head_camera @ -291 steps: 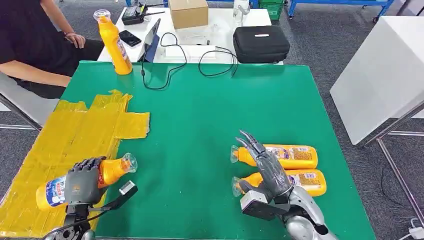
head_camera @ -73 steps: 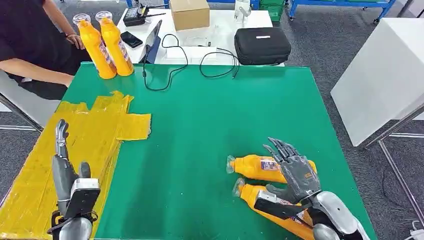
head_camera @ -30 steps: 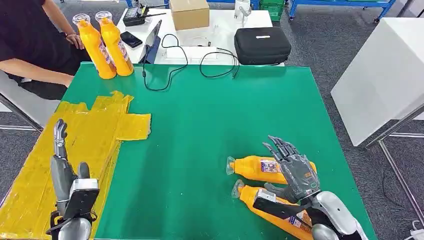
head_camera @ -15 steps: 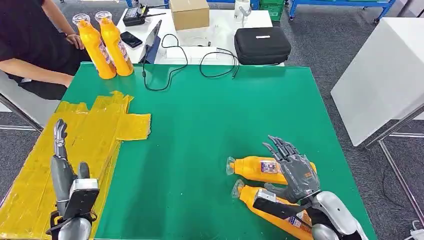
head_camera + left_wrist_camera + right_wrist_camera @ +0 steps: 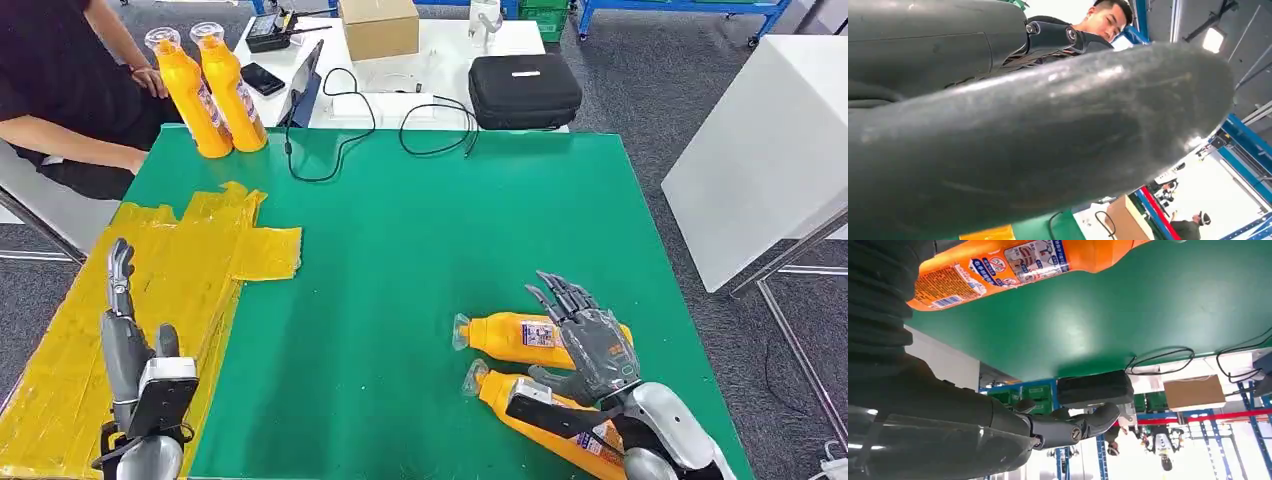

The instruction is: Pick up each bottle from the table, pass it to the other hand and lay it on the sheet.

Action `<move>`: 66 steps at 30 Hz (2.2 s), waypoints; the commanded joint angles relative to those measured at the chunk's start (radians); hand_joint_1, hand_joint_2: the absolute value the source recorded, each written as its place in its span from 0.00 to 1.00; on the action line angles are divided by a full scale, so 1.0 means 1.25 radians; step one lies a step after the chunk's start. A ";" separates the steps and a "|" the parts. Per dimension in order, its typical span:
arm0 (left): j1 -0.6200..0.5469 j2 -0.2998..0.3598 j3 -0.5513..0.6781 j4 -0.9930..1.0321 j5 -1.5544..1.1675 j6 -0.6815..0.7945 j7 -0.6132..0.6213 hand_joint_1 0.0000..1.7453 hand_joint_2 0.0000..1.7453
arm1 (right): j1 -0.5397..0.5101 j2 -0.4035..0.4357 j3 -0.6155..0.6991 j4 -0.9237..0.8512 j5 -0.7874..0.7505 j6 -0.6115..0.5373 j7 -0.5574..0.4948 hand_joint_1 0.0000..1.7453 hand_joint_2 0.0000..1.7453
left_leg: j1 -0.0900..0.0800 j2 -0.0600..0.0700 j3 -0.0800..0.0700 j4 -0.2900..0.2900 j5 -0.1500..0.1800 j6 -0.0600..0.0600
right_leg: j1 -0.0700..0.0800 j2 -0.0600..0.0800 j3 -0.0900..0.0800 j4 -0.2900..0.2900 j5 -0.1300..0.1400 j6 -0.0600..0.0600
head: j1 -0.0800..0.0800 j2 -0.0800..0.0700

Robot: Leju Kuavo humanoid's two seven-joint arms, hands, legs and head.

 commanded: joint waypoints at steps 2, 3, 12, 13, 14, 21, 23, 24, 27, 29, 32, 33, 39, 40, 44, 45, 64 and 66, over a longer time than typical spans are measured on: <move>-0.009 -0.003 0.016 0.016 -0.002 -0.005 0.002 0.00 0.00 | -0.009 0.016 -0.001 0.010 -0.001 0.000 0.002 0.00 1.00 | 0.001 0.002 0.003 0.000 -0.001 -0.002 | 0.001 0.001 0.003 -0.001 -0.001 -0.001 | 0.000 0.000; -0.009 -0.003 0.016 0.016 -0.002 -0.005 0.002 0.00 0.00 | -0.009 0.016 -0.001 0.010 -0.001 0.000 0.002 0.00 1.00 | 0.001 0.002 0.002 0.000 -0.001 -0.002 | 0.001 0.001 0.002 -0.001 0.000 -0.001 | 0.000 0.000; 0.023 -0.031 0.085 0.009 0.017 -0.010 -0.035 0.00 0.00 | 0.113 0.028 0.160 -0.263 -0.127 -0.150 -0.203 0.00 1.00 | 0.001 0.004 0.004 0.000 -0.004 -0.004 | 0.002 0.003 0.003 0.000 -0.003 -0.002 | 0.000 0.000; 0.020 -0.030 0.082 0.009 0.013 -0.010 -0.035 0.00 0.00 | 0.107 0.033 0.153 -0.254 -0.135 -0.145 -0.212 0.00 1.00 | 0.000 0.002 0.002 0.000 -0.002 -0.003 | 0.001 0.002 0.001 0.000 -0.002 -0.001 | -0.001 0.000; 0.020 -0.031 0.080 0.006 0.012 -0.009 -0.035 0.00 0.00 | 0.104 0.037 0.151 -0.249 -0.136 -0.142 -0.217 0.00 1.00 | 0.001 0.002 0.002 0.000 -0.003 -0.003 | 0.001 0.002 0.003 0.000 -0.002 -0.001 | -0.001 0.000; 0.020 -0.032 0.072 0.004 0.006 -0.008 -0.031 0.00 0.00 | 0.109 0.043 0.151 -0.246 -0.133 -0.143 -0.221 0.00 1.00 | 0.002 0.002 0.002 0.000 -0.002 -0.004 | 0.002 0.000 0.001 0.000 -0.002 -0.002 | 0.001 0.000; 0.022 -0.031 0.073 0.004 0.007 -0.007 -0.031 0.00 0.00 | 0.114 0.042 0.151 -0.248 -0.133 -0.143 -0.221 0.00 1.00 | 0.002 0.003 0.002 0.000 -0.002 -0.003 | 0.002 0.001 0.002 -0.001 -0.002 -0.003 | 0.001 0.000; 0.026 -0.031 0.073 0.002 0.007 -0.006 -0.032 0.00 0.00 | 0.122 0.040 0.152 -0.254 -0.131 -0.146 -0.222 0.00 1.00 | 0.002 0.002 0.002 -0.001 -0.002 -0.003 | 0.002 0.000 0.001 0.000 -0.001 -0.002 | 0.000 0.000; 0.028 -0.031 0.074 0.000 0.007 -0.001 -0.032 0.00 0.00 | 0.133 0.043 0.149 -0.258 -0.124 -0.154 -0.225 0.00 1.00 | 0.002 0.003 0.004 0.000 -0.003 -0.004 | 0.002 0.000 0.003 -0.001 -0.003 -0.003 | 0.000 0.000; 0.026 -0.031 0.075 0.001 0.007 0.000 -0.032 0.00 0.00 | 0.133 0.043 0.147 -0.258 -0.121 -0.155 -0.226 0.00 1.00 | 0.002 0.002 0.003 0.000 -0.002 -0.003 | 0.002 0.000 0.003 -0.001 -0.002 -0.003 | 0.000 0.000; 0.025 -0.030 0.074 0.000 0.008 0.000 -0.031 0.00 0.00 | 0.134 0.042 0.145 -0.260 -0.120 -0.156 -0.228 0.00 1.00 | 0.002 0.002 0.003 0.000 -0.002 -0.003 | 0.002 0.000 0.002 -0.001 -0.002 -0.002 | 0.000 0.000; 0.025 -0.030 0.074 0.000 0.008 0.000 -0.031 0.00 0.00 | 0.134 0.042 0.145 -0.260 -0.120 -0.156 -0.228 0.00 1.00 | 0.002 0.002 0.002 0.000 -0.002 -0.003 | 0.002 0.000 0.001 -0.001 -0.001 -0.002 | 0.000 0.000; 0.026 -0.030 0.074 -0.001 0.008 0.001 -0.031 0.00 0.00 | 0.136 0.043 0.146 -0.259 -0.119 -0.156 -0.228 0.00 1.00 | 0.002 0.002 0.002 -0.001 -0.001 -0.003 | 0.002 0.000 0.001 -0.001 -0.002 -0.002 | 0.000 0.000; 0.026 -0.029 0.073 -0.001 0.008 0.002 -0.031 0.00 0.00 | 0.139 0.045 0.146 -0.259 -0.117 -0.155 -0.229 0.00 1.00 | 0.002 0.002 0.003 0.000 -0.002 -0.003 | 0.002 0.000 0.002 -0.001 -0.002 -0.002 | 0.000 0.000; 0.045 -0.029 0.074 -0.020 0.018 0.010 -0.036 0.00 0.00 | 0.187 0.015 0.187 -0.280 -0.071 -0.205 -0.201 0.00 1.00 | 0.002 0.001 0.003 0.000 -0.002 -0.003 | 0.002 -0.001 0.003 -0.001 -0.002 -0.002 | 0.000 0.000; 0.048 -0.026 0.077 -0.026 0.015 0.009 -0.030 0.00 0.00 | 0.196 0.003 0.200 -0.284 -0.064 -0.222 -0.182 0.00 1.00 | 0.002 0.001 0.002 0.000 -0.002 -0.003 | 0.002 -0.001 0.002 -0.001 -0.002 -0.002 | 0.000 0.000; 0.061 -0.027 0.094 -0.054 0.022 0.005 -0.033 0.00 0.00 | 0.211 -0.065 0.279 -0.294 -0.026 -0.264 -0.076 0.00 1.00 | 0.002 0.001 0.003 -0.001 -0.002 -0.003 | 0.002 -0.001 0.001 -0.001 -0.002 -0.002 | 0.000 0.000; 0.062 -0.026 0.095 -0.054 0.023 0.004 -0.032 0.00 0.00 | 0.221 -0.089 0.301 -0.303 -0.020 -0.285 -0.044 0.00 1.00 | 0.002 0.001 0.003 0.000 -0.002 -0.003 | 0.002 -0.001 0.002 -0.001 -0.002 -0.002 | 0.000 0.000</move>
